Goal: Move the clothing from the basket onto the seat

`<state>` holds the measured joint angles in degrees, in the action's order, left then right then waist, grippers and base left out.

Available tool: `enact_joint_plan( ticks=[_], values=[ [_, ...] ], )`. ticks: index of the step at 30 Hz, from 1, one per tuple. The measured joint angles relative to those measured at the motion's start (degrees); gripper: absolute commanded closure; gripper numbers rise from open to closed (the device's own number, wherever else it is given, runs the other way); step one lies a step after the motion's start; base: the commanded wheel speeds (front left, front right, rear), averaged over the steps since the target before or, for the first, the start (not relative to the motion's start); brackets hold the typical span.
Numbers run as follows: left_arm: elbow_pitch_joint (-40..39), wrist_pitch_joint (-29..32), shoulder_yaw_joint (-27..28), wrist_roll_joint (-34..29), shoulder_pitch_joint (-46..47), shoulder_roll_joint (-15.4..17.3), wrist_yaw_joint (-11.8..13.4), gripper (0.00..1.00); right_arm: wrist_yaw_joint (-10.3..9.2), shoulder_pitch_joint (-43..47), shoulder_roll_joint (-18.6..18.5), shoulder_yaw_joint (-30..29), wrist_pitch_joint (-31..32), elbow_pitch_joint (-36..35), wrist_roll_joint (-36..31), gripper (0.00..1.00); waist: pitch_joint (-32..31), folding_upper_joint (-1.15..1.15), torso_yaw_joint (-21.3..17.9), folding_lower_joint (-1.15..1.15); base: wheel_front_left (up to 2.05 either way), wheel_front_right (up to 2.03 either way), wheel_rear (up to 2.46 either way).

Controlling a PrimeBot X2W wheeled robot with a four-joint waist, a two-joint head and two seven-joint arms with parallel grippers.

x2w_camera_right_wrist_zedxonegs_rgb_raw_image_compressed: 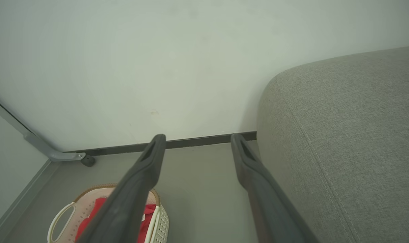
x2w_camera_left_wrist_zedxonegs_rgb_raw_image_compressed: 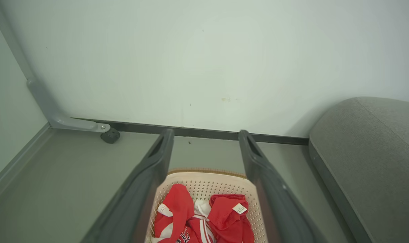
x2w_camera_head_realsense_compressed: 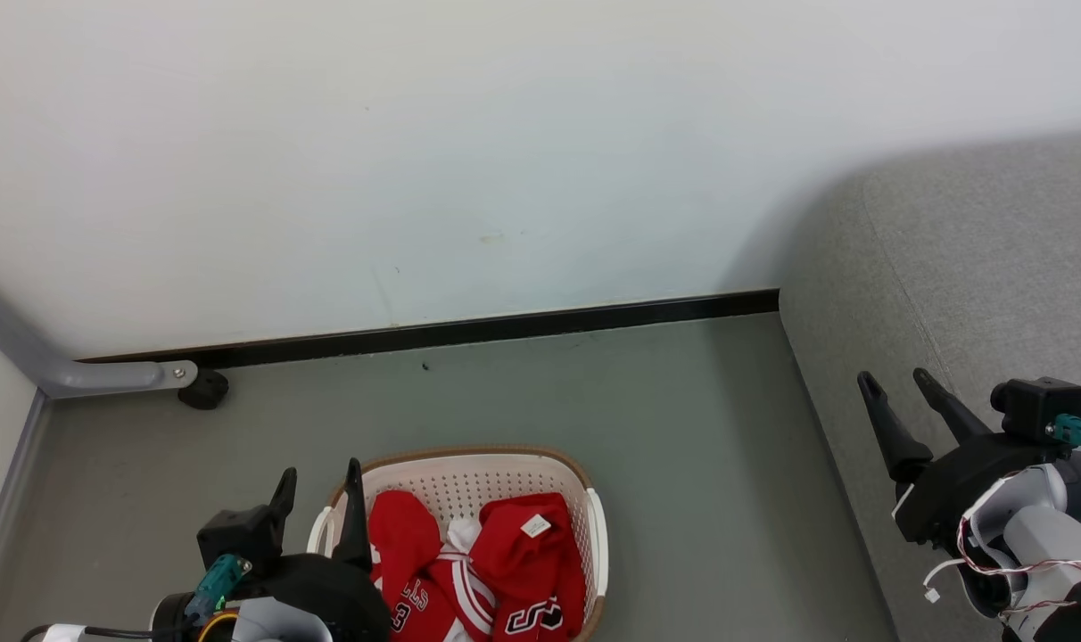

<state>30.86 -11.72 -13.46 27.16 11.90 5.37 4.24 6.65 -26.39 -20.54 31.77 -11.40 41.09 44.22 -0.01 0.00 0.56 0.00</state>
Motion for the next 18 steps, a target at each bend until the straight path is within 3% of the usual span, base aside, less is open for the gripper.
enact_joint_plan(
  ticks=[13,18],
  values=[
    [-0.2,-2.4,0.2,-10.5,0.6,-0.3,1.9,0.0,-0.12,-4.1,-1.8,3.1,-2.7,2.6,-7.4,0.0,0.1,0.0,0.0,0.0,0.0,0.0,0.0],
    [-0.6,-2.6,1.3,-11.2,0.6,-0.7,2.1,0.0,-0.4,-4.5,-2.1,2.3,-2.8,2.4,-8.5,0.0,0.2,0.0,-0.1,0.0,0.0,0.0,0.0]
  ],
)
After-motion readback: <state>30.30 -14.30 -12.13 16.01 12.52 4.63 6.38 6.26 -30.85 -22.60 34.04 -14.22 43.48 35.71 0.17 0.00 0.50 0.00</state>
